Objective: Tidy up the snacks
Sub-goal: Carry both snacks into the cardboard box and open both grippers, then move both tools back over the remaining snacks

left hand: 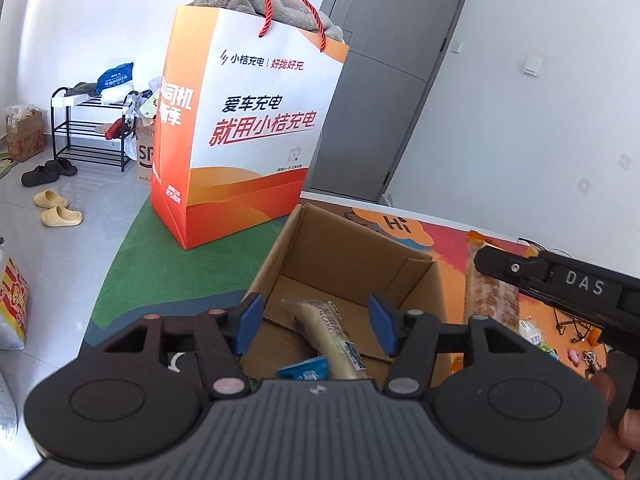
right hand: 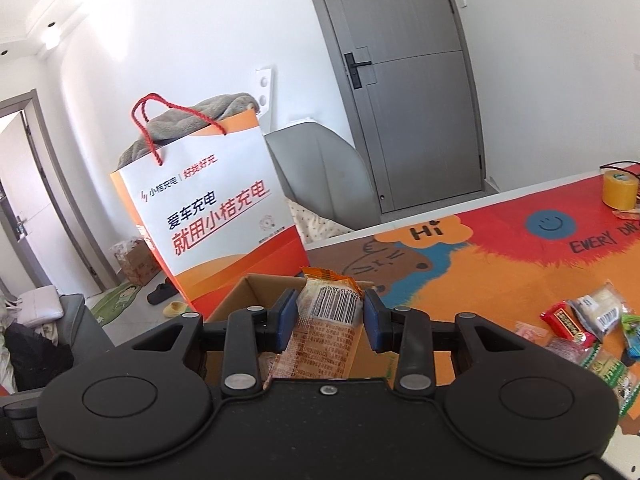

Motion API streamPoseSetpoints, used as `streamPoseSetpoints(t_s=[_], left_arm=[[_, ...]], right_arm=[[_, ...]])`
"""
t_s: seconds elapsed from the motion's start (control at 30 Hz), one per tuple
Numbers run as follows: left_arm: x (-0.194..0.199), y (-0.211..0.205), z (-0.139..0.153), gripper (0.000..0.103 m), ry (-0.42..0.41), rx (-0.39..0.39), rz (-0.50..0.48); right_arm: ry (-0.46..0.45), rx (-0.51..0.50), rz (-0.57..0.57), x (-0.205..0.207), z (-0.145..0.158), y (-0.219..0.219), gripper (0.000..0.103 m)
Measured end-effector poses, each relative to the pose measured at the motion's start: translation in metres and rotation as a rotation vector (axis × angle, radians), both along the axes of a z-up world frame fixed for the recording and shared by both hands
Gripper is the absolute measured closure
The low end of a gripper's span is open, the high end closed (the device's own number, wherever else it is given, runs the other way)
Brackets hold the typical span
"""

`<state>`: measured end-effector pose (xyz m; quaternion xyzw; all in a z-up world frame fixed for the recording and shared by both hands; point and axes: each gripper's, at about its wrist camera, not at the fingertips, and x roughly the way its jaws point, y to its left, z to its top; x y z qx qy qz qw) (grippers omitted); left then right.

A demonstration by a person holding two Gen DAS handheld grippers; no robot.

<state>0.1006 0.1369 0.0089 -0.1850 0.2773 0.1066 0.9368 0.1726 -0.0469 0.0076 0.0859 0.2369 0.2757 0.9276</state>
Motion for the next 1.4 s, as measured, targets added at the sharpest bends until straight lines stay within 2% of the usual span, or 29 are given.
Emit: streamPoseSetpoints(t_s=[0.1, 0.23, 0.37, 0.5, 0.93, 1.17, 1.4], left_arm=[[-0.001, 0.003, 0.001, 0.035, -0.006, 0.003, 0.011], [-0.002, 0.004, 0.003, 0.025, -0.010, 0.016, 0.025], [0.002, -0.001, 0.004, 0.014, -0.013, 0.038, 0.038], [0.008, -0.012, 0.003, 0.012, -0.006, 0.040, 0.026], [0.023, -0.081, 0.002, 0.010, -0.006, 0.057, -0.118], [0.027, -0.112, 0.002, 0.010, -0.004, 0.072, -0.170], [0.036, -0.140, -0.001, 0.010, 0.003, 0.078, -0.216]], right_arm=[[-0.008, 0.010, 0.031, 0.002, 0.002, 0.010, 0.064], [0.003, 0.022, 0.028, 0.004, 0.003, 0.009, 0.040], [0.021, 0.022, -0.001, 0.004, -0.001, -0.006, 0.033], [0.030, 0.023, -0.048, 0.001, -0.006, -0.030, 0.024], [0.073, 0.032, -0.207, -0.005, -0.027, -0.117, 0.016], [0.105, 0.052, -0.249, -0.010, -0.039, -0.150, 0.014], [0.121, 0.068, -0.282, -0.014, -0.048, -0.175, 0.006]])
